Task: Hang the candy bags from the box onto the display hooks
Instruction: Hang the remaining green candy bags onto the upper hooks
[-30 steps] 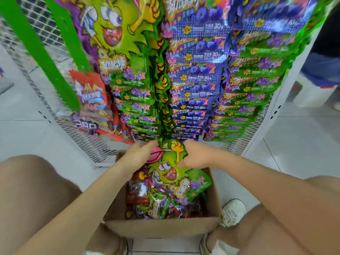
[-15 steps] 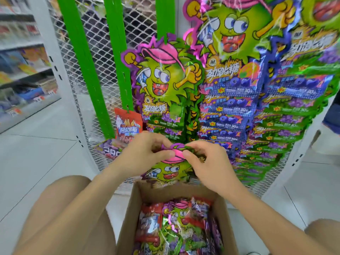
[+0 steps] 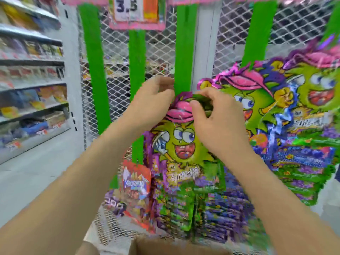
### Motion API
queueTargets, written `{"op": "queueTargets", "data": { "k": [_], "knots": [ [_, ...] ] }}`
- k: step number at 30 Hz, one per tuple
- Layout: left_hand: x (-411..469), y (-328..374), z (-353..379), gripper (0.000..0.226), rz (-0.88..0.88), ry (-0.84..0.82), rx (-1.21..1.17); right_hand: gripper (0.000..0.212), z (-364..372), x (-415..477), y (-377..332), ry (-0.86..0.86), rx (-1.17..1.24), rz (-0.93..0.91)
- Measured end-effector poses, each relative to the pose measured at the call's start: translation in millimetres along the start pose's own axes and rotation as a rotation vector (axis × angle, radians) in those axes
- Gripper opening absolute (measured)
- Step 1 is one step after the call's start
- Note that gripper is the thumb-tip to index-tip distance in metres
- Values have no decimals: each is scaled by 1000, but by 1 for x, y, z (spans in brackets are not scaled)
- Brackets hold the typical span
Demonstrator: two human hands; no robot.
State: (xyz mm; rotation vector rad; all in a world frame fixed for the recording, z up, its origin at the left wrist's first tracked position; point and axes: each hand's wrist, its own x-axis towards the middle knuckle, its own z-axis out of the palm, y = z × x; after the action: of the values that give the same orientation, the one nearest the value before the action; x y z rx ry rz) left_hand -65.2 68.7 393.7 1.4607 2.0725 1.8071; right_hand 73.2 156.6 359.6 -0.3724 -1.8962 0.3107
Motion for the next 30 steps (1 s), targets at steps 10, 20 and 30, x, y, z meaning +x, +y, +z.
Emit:
{"op": "queueTargets", "data": {
  "k": [10,20,30],
  "knots": [
    [25,15,-1,31,-102,-61,-65,14,5,53,9,46,-17,18],
    [35,11,-4,39,-99,-155,-121,20,3,58,-1,141,128,28],
    [41,17,-2,51,-130,-176,-207,23,8,59,-7,167,7,-71]
  ]
}}
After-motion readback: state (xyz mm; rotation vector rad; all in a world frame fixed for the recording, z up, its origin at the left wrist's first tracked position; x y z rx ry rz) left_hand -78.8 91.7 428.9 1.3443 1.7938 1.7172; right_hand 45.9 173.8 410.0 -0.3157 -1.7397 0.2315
